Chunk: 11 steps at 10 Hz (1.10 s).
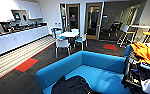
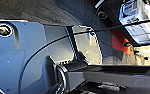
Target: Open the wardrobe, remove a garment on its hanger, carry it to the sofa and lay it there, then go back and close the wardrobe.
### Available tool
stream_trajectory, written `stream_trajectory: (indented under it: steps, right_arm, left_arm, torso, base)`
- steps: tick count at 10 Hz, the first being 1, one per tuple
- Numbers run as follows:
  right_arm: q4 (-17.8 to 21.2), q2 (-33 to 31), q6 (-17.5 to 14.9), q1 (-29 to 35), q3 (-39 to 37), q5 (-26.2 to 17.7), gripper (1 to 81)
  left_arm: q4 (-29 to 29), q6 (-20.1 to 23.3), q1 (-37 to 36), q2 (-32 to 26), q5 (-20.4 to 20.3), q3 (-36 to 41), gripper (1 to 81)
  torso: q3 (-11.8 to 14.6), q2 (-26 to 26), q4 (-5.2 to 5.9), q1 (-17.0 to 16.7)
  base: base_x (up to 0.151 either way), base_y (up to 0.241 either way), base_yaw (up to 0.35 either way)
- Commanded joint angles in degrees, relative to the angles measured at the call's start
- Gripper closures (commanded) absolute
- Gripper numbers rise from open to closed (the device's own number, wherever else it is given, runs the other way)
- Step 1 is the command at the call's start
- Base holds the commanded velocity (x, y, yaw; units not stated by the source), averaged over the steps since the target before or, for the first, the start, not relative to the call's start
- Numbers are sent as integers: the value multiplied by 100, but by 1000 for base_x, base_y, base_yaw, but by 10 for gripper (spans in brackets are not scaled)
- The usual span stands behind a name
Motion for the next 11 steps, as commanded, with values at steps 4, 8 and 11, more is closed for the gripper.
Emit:
stream_trajectory:
  steps: [4, 8, 11]
  right_arm:
    - [-42, 32, -29, 119, 19, -276, 10]
    - [-59, 32, -46, 110, 2, -284, 10]
    - [-68, 32, -47, 110, 2, -285, 10]
  left_arm:
    - [46, 10, -207, -72, 109, -11, 10]
    - [46, 10, -207, -46, 135, -11, 10]
    - [54, 10, -207, -20, 240, -19, 10]
  torso:
    - [0, 0, 0, 0]
    - [0, 0, 0, 0]
    - [0, 0, 0, 0]
  base:
    - [0, 0, 178]
    - [0, 0, 202]
    - [0, 0, 211]
